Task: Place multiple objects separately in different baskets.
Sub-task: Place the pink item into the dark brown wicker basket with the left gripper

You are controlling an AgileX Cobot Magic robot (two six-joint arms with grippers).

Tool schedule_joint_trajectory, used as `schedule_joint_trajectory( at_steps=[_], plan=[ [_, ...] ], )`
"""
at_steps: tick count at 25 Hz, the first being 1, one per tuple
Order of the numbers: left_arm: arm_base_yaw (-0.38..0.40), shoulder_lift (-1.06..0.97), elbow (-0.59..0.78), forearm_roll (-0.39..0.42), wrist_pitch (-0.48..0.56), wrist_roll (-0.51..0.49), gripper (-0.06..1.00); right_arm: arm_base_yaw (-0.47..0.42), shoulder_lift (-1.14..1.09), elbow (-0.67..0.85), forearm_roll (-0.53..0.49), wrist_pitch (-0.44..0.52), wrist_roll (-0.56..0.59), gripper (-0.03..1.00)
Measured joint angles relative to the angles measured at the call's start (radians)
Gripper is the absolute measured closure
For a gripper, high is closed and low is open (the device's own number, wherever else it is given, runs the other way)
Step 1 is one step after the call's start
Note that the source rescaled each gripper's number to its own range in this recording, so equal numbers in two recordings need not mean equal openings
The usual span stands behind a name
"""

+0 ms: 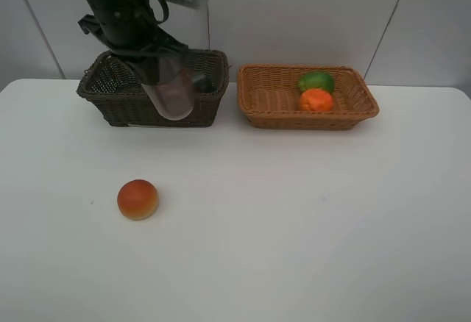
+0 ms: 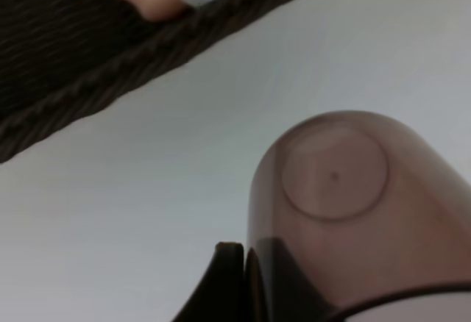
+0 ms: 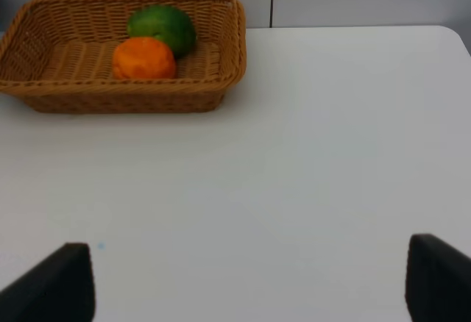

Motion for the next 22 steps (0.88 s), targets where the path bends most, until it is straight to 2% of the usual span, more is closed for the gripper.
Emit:
schedule_joint_trajectory(
  at_steps=[8,17,22],
  plan=[
    [0.142,-0.001,-0.005,-0.028,-0.086,0.037,0.94,0.0,0.0,0.0,0.0,0.0,0.0,0.03],
    [0.266,-0.001,-0.005,-0.034,-0.291,0.051,0.94,0.0,0.0,0.0,0.0,0.0,0.0,0.03],
    [0.306,0.008,-0.005,-0.038,-0.429,0.051,0.94,0.0,0.0,0.0,0.0,0.0,0.0,0.03]
  ],
)
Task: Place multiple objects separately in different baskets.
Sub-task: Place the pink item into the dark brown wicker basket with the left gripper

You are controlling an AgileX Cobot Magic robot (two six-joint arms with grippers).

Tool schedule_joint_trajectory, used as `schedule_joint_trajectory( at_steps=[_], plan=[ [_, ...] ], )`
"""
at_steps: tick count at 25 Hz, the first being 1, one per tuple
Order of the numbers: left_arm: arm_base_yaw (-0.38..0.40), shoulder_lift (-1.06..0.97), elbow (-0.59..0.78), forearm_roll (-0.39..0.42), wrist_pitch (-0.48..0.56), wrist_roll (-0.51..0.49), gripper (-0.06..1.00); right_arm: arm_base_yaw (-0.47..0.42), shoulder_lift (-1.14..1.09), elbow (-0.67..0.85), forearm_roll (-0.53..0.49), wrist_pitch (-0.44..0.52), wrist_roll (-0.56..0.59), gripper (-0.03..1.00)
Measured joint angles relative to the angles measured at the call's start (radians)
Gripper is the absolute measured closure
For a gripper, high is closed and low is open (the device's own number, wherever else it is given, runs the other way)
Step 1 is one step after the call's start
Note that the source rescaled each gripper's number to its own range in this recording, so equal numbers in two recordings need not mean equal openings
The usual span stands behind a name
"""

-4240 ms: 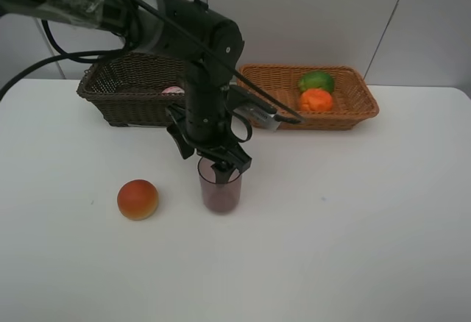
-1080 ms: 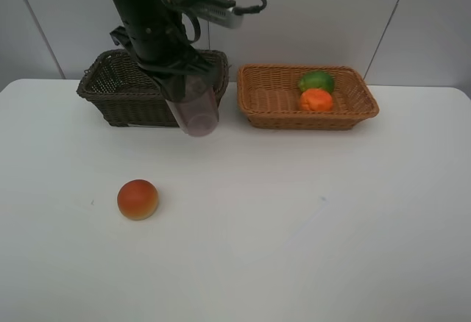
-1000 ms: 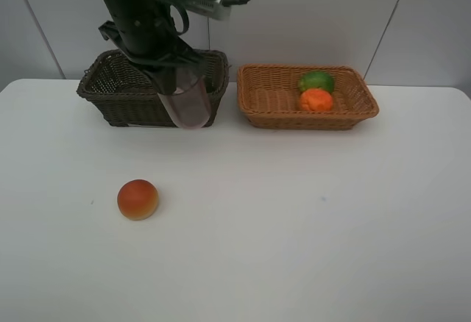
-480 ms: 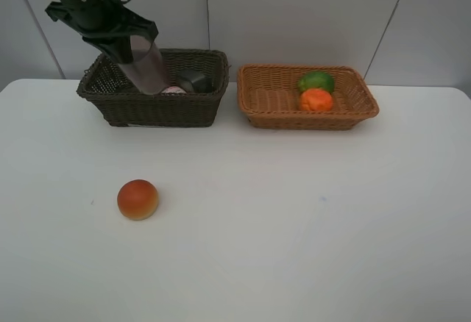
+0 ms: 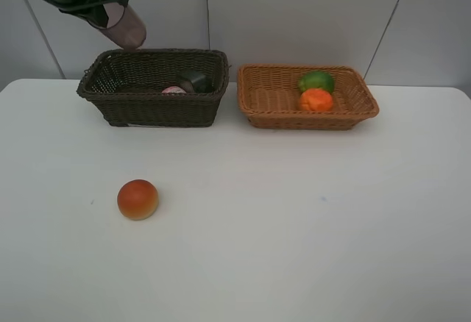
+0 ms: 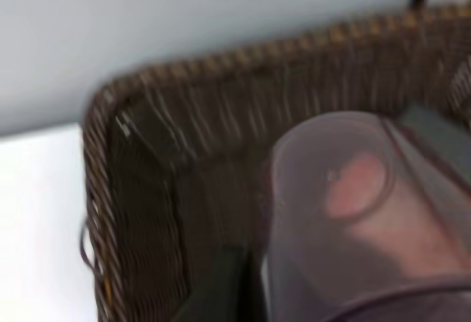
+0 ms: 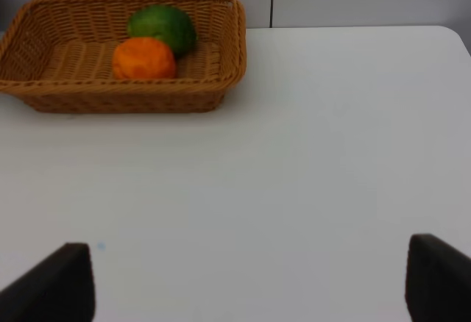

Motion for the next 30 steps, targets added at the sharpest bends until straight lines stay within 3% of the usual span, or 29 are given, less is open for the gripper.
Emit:
schedule_joint_trajectory(
  at_steps=[9,26,28,30],
  plan=[
    [0.009,0.106,0.0,0.0,-0.12,0.0,0.94,0.0,0.0,0.0,0.0,0.0,0.0,0.03],
    [0.009,0.218,0.0,0.0,-0.17,0.001,0.94,0.0,0.0,0.0,0.0,0.0,0.0,0.03],
    [0.009,0.218,0.0,0.0,-0.17,0.016,0.92,0.0,0.0,0.0,0.0,0.0,0.0,0.03],
    [0.009,0.218,0.0,0.0,-0.17,0.038,0.83,0.0,0.0,0.0,0.0,0.0,0.0,0.03]
  ],
)
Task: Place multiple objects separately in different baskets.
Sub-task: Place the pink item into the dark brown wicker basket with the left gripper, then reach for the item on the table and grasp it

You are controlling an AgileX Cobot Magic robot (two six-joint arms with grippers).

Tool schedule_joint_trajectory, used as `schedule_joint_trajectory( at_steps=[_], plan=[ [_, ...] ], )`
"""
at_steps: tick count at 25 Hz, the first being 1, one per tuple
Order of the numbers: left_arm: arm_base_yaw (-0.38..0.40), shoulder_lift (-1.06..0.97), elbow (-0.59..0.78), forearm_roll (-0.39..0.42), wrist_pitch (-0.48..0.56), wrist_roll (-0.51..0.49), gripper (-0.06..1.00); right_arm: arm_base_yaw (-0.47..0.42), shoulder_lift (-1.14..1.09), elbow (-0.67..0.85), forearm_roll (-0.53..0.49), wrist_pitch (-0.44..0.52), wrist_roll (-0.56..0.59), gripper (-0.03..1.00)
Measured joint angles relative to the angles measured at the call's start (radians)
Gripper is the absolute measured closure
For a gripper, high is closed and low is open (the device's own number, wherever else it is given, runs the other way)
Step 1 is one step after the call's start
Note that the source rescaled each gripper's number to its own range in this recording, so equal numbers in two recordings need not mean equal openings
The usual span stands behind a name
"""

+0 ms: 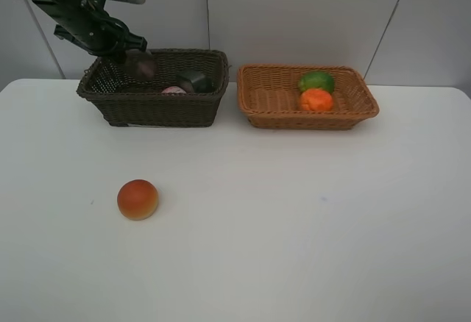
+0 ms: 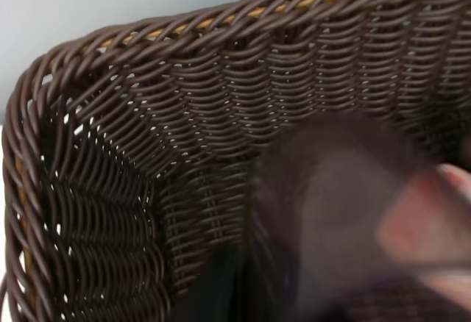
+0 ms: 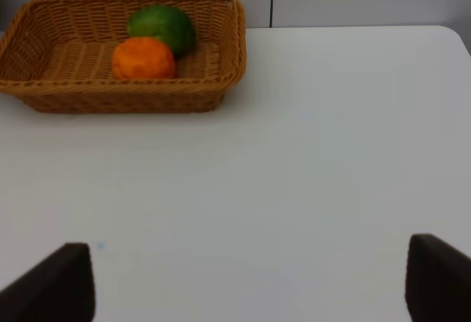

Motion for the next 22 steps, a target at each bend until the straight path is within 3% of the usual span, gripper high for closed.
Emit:
schedule_joint_trajectory(
  at_steps=[2,4,6,7,11,22],
  plan=[
    [0.0,0.0,0.0,0.0,0.0,0.036,0.62,0.0,0.0,0.0,0.0,0.0,0.0,0.03],
    [0.0,0.0,0.0,0.0,0.001,0.049,0.31,0.0,0.0,0.0,0.0,0.0,0.0,0.03],
    [0.0,0.0,0.0,0.0,0.002,0.043,0.11,0.0,0.0,0.0,0.0,0.0,0.0,0.03],
    [0.0,0.0,0.0,0.0,0.002,0.038,0.05,0.0,0.0,0.0,0.0,0.0,0.0,0.03],
    [0.0,0.0,0.0,0.0,0.002,0.023,0.0,0.0,0.0,0.0,0.0,0.0,0.0,0.03],
    [0.0,0.0,0.0,-0.001,0.011,0.021,-0.01,0.0,0.0,0.0,0.0,0.0,0.0,0.03]
  ],
)
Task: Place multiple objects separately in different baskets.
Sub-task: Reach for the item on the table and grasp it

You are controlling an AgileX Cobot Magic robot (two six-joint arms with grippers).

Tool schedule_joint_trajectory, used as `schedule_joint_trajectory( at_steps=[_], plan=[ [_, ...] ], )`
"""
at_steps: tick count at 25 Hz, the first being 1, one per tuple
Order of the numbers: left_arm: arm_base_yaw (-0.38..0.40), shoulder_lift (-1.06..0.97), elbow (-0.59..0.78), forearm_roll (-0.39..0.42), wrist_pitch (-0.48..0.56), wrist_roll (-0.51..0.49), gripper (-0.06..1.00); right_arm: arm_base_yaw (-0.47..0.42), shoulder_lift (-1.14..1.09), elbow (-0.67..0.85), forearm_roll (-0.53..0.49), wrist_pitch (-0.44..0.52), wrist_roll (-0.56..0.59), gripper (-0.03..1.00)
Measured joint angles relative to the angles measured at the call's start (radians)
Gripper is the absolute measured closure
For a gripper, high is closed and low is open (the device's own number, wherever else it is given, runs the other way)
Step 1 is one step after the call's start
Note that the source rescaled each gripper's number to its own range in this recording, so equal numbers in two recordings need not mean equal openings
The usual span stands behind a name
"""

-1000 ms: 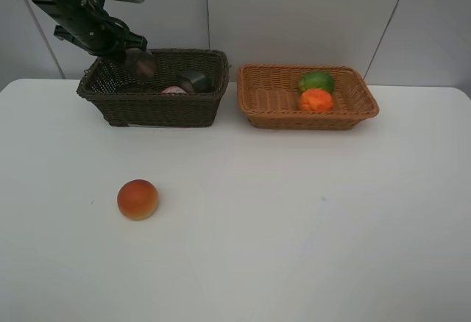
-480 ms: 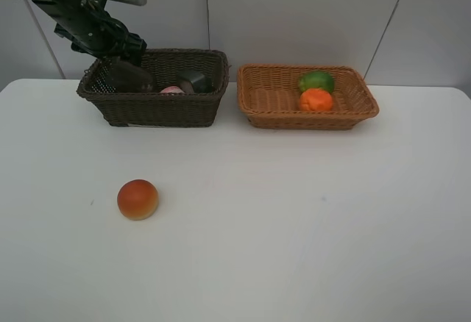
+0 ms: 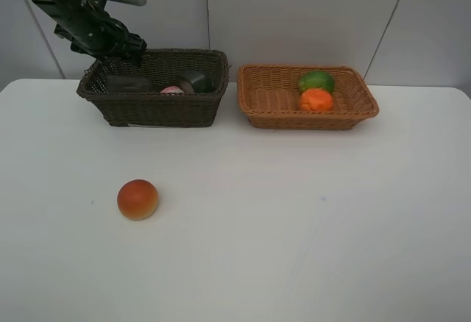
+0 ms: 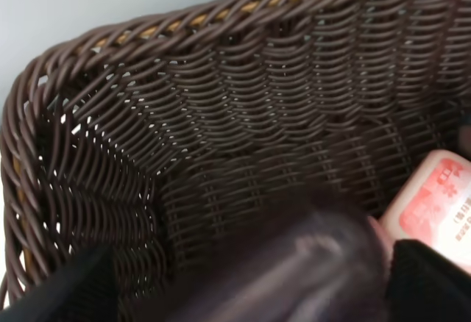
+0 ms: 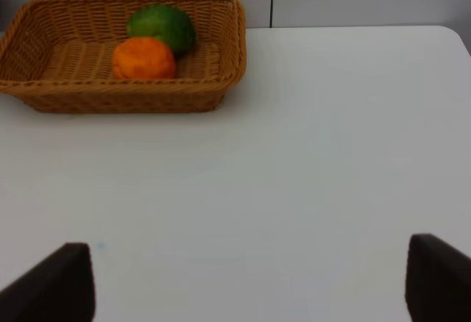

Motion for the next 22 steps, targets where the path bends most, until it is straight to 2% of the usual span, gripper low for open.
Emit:
schedule_joint_trajectory(
  at_steps=[13,22],
  plan=[
    [-0.008,-0.058,0.0,-0.003,0.132,-0.032,-0.01,0.0,0.0,0.0,0.0,0.0,0.0,0.03],
    [-0.07,-0.132,0.0,0.024,0.37,-0.033,-0.01,0.0,0.0,0.0,0.0,0.0,0.0,0.03]
  ],
)
